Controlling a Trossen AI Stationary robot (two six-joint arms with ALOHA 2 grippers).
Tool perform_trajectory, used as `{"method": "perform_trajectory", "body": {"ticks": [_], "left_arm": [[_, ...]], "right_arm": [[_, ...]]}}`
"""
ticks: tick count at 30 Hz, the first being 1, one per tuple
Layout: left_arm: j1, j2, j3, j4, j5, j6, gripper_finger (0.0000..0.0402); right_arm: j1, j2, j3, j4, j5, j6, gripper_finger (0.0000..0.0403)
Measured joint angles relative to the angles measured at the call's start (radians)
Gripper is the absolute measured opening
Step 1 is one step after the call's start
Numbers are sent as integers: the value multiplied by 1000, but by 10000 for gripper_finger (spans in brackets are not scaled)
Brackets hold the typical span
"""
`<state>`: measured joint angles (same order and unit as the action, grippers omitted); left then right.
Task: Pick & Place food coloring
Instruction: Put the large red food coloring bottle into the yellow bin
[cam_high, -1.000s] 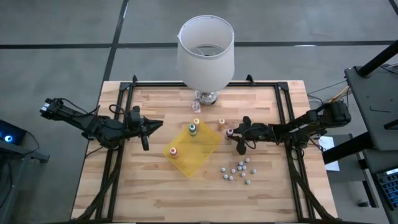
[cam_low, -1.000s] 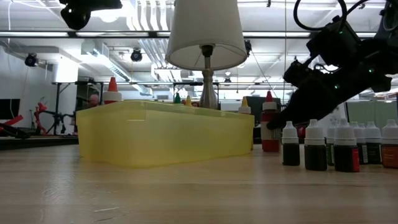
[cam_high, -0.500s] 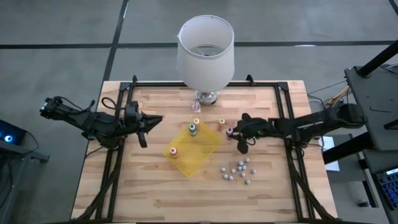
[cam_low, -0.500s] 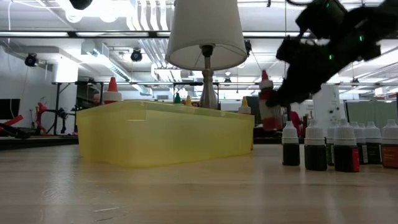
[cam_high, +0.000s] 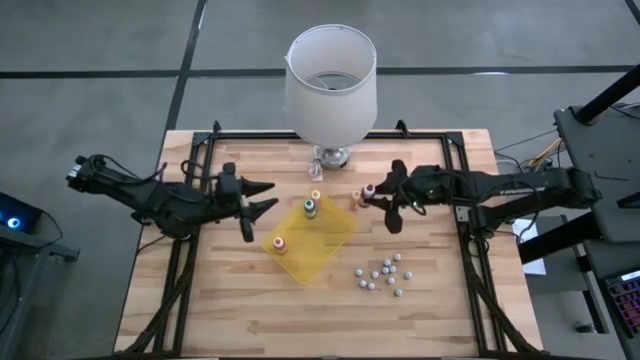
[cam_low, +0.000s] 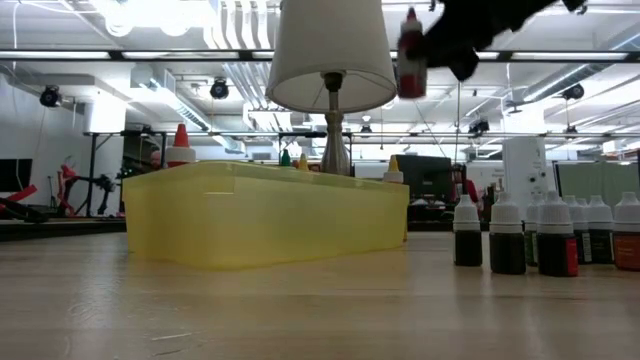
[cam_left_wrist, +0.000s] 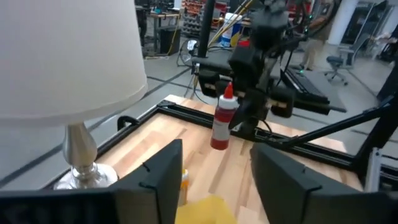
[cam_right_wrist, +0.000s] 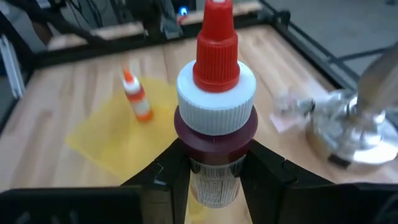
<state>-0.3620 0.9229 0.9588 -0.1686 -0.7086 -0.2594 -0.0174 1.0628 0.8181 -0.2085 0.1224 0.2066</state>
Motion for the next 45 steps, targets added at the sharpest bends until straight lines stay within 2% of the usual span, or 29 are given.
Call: {"method": "perform_trajectory", "body": {"ticks": [6, 13, 18, 30, 45], "left_arm": [[29, 128, 127, 4, -12, 38, 176], [57, 276, 273, 3, -13, 152, 176], [64, 351, 333, 7, 0, 179, 176], [80, 385, 339, 4, 100, 115, 176], [136, 393, 338, -21, 249, 27, 176]], "right_arm": [[0, 52, 121, -5, -17, -4, 108], [12, 162, 247, -40, -54, -49, 108], [37, 246, 341, -104, -56, -79, 108], [84, 372, 479, -153, -77, -132, 108], [90, 379, 517, -150, -81, -140, 109]]}}
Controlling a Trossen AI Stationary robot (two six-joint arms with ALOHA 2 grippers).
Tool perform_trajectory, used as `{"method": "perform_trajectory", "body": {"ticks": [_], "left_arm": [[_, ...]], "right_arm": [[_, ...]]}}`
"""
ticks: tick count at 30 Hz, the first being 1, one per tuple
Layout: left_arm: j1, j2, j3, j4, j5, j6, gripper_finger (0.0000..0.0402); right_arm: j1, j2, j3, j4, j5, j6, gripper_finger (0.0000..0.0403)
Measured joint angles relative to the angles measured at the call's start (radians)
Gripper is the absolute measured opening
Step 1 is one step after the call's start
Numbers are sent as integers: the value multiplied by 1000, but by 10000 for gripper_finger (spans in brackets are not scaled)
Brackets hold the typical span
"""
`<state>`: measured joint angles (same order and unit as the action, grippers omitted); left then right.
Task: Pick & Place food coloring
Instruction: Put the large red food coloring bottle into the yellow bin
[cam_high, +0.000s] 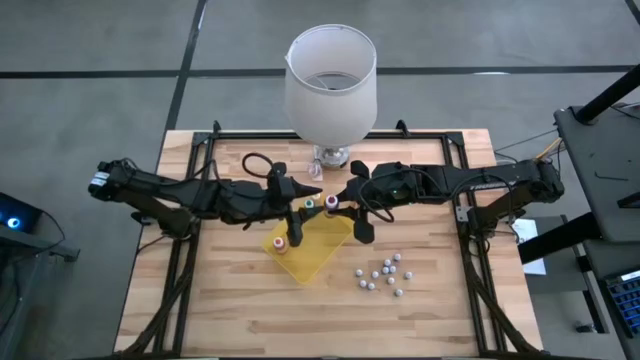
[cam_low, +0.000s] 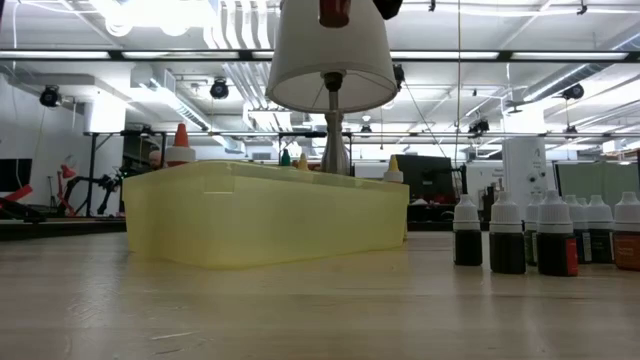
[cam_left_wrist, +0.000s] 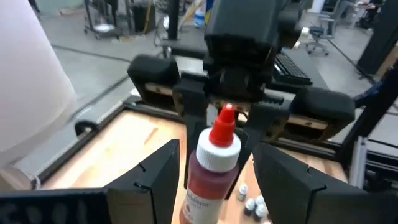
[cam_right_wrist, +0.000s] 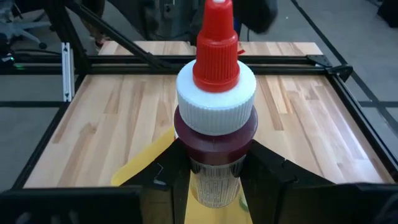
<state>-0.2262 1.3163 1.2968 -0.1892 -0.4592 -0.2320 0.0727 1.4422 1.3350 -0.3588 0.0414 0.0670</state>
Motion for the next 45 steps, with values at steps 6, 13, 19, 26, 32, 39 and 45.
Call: {"method": "perform_trajectory", "body": {"ticks": [6, 13, 19, 26, 32, 39, 45], "left_arm": [[25, 2, 78, -213, 28, -43, 176], [58, 3, 213, -401, 70, -59, 176], [80, 5, 240, -457, 137, -65, 176], [83, 5, 246, -462, 157, -50, 176], [83, 58, 322, -518, 181, -17, 176], [94, 193, 523, -696, 199, 25, 176], [96, 273, 654, -761, 214, 48, 176]], "right_arm": [[0, 0, -2, -4, 0, 1, 109], [-1, 0, -2, -4, 0, 0, 109], [-1, 0, -3, -4, 0, 2, 109], [-1, 0, -3, -5, 0, 4, 108], [-1, 0, -3, -5, 0, 4, 108], [-1, 0, -3, -12, 0, 11, 107], [-1, 0, -3, -12, 0, 11, 107]]}}
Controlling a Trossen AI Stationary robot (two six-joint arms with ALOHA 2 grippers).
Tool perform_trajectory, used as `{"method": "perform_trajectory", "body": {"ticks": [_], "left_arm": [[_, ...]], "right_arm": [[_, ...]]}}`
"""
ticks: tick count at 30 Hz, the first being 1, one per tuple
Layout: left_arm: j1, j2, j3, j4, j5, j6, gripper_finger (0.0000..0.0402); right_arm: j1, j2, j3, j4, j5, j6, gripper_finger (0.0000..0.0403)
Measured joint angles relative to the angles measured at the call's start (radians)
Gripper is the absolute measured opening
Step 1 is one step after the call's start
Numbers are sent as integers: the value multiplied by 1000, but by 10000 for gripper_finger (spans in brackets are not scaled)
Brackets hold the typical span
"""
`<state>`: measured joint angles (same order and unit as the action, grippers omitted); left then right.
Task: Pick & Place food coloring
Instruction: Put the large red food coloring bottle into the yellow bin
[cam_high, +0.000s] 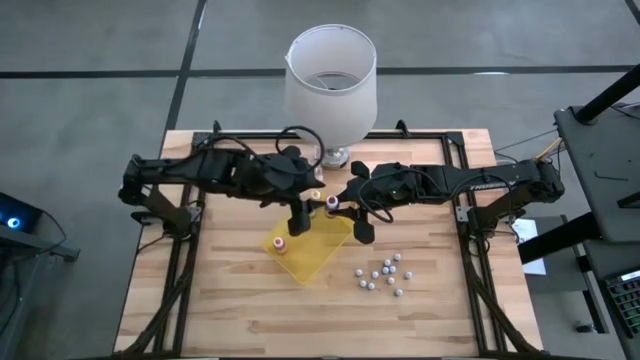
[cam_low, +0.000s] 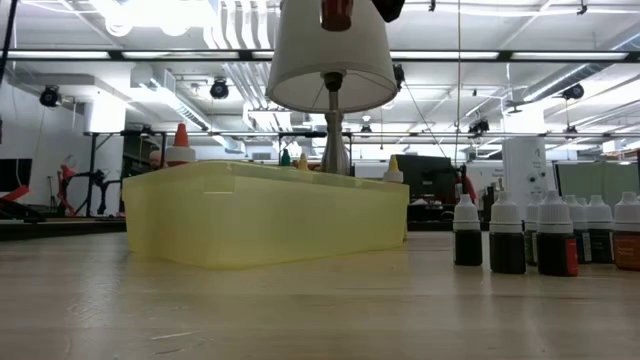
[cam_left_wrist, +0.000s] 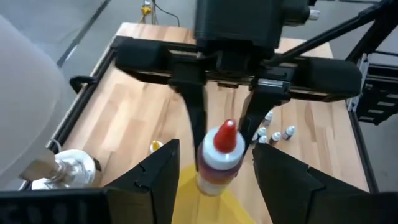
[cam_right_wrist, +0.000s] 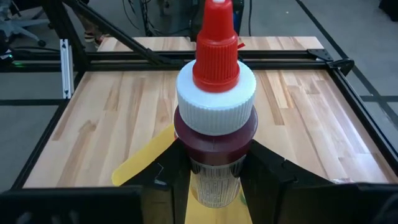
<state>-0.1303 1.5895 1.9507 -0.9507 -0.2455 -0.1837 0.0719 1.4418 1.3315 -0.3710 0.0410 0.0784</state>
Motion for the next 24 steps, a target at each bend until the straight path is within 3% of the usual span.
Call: {"method": "perform_trajectory", "body": {"ticks": [10, 24], "left_arm": [[2, 81, 26, -11, 50, 6, 176], [3, 82, 26, -7, 48, 1, 176]], "right_arm": [[0, 0, 0, 0, 0, 0, 107], [0, -1, 0, -20, 0, 0, 107]]}}
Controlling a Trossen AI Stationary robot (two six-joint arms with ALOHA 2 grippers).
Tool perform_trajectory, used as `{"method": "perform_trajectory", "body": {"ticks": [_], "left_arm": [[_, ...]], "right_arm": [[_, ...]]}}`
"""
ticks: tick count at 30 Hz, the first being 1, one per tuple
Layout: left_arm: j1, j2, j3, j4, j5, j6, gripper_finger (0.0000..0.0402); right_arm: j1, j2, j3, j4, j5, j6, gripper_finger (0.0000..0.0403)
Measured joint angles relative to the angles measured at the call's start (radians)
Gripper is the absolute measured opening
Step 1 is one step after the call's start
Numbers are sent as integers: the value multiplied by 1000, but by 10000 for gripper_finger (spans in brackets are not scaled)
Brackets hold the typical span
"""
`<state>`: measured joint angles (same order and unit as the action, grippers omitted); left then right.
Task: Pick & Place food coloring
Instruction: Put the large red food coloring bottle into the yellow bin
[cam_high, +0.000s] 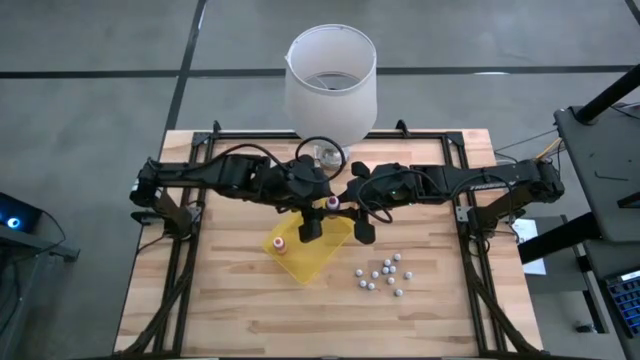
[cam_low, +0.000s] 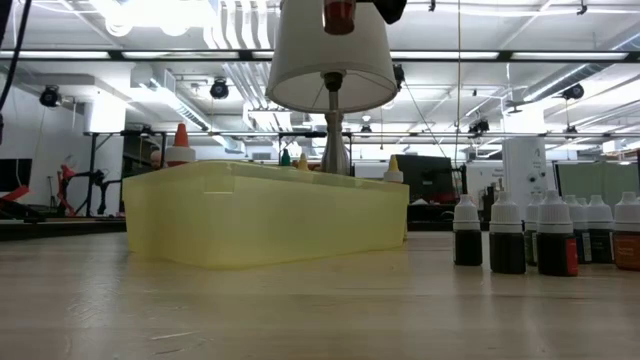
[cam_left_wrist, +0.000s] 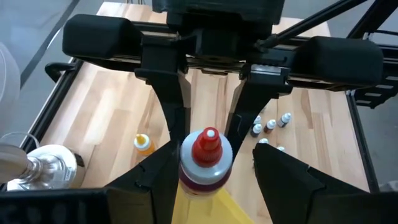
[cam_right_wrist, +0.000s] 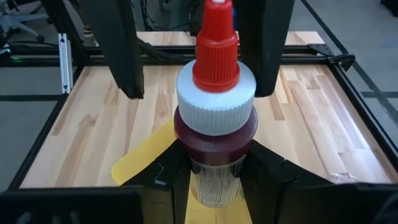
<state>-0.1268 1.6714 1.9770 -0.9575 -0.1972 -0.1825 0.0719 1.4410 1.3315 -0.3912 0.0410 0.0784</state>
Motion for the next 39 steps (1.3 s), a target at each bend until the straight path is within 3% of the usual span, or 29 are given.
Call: {"method": "perform_trajectory", "body": {"ticks": [5, 16, 27, 39], "left_arm": [[2, 6, 0, 0, -11, -1, 165], [14, 8, 0, -1, -11, 3, 97], [15, 8, -1, -1, -11, 4, 95], [18, 9, -3, -30, -7, 3, 93]], "right_arm": [[0, 0, 0, 0, 0, 0, 107], [-1, 0, 0, 2, 0, 0, 107], [-1, 0, 0, 3, 0, 0, 109], [0, -23, 0, 0, -15, 26, 189]]}}
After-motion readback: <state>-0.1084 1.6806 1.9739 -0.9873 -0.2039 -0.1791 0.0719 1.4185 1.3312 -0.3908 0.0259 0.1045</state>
